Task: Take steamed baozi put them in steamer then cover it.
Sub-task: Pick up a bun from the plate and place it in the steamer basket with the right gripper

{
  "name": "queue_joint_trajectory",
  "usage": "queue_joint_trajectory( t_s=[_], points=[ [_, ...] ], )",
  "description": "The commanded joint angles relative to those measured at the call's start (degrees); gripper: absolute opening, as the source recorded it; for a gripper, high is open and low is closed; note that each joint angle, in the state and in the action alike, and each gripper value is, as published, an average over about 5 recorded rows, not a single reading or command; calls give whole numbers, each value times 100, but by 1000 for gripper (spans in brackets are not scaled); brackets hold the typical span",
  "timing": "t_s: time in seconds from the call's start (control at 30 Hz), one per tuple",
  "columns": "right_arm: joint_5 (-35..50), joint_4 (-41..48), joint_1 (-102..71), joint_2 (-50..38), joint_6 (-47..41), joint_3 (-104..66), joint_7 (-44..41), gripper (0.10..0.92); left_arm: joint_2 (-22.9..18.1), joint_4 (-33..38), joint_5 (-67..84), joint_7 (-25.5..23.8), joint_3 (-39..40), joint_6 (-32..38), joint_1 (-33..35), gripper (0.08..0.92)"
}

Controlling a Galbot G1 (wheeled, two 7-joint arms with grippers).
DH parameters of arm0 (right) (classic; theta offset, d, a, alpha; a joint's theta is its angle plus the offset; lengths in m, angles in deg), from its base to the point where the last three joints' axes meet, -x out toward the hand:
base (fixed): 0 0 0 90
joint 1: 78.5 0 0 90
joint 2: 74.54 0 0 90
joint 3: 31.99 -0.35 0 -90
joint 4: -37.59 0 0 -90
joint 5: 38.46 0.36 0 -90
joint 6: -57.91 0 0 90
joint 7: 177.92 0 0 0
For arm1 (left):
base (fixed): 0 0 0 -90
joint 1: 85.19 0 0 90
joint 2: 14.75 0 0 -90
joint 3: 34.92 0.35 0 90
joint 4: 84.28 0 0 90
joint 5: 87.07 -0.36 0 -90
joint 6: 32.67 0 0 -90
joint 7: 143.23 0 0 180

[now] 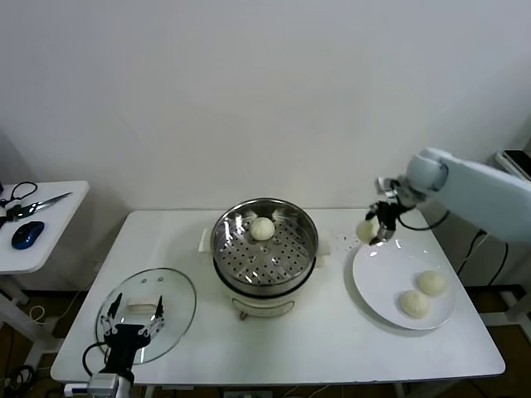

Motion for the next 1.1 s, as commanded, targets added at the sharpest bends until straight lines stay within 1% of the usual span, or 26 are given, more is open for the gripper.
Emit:
queue_joint_trajectory(
  t_s=[0.03,0.17,0.27,0.4,0.6,0.83,1.1],
  points=[
    [1688,-147,1720,737,-156,1134,65,704,199,76,328,-163,86,35,51,823],
    [2140,-206,1767,1333,-338,1118,253,704,405,114,391,-257,171,90,114,823],
    [2437,-199,1633,1830,-480,1031,447,704,469,88,371,-248,213,119,129,823],
    [2569,-166,1384,2409,-577,974,674,704,460,59,369,-237,254,150,177,823],
    [2581,-127,926,3007,-701,950,956,704,429,8,420,-237,240,212,194,823],
    [2340,71,324,3436,-798,1025,1110,704,438,3,508,-242,182,277,241,823],
    [2125,130,-131,3533,-807,1250,1193,704,461,7,571,-262,128,314,204,823]
  ],
)
